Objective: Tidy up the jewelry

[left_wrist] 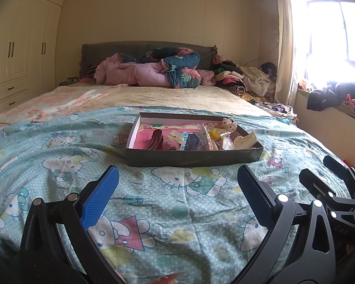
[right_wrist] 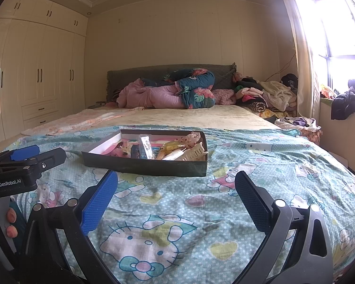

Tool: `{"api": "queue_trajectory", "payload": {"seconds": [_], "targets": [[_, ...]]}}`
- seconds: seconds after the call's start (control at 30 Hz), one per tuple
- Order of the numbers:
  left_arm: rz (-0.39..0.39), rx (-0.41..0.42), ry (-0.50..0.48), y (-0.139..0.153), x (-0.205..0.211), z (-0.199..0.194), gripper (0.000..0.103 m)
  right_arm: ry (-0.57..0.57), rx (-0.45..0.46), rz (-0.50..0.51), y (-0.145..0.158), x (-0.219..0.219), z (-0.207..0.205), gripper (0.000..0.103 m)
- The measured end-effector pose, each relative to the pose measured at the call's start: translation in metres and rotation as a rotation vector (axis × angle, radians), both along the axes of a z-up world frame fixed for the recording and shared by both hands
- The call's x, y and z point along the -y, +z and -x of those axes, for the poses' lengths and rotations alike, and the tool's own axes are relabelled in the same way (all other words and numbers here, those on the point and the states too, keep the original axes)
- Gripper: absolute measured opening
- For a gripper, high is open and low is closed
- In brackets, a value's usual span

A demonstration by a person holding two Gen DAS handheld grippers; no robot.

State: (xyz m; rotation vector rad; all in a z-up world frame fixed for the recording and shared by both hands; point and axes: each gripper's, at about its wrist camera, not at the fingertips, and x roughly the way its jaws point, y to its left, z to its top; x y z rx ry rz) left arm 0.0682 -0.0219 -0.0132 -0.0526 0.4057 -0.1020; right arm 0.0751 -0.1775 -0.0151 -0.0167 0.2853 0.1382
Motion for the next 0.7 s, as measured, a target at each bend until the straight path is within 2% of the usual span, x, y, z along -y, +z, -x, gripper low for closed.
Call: {"api": "queue_trajectory", "payload": {"seconds": [0.7], "targets": [[0.002,-0.017,0.011,0.0024,-0.0053,-0.0034,0.092,-0.002,-0.005,0.009,0.0005,-0.0016,0.0001,0.097]]}}
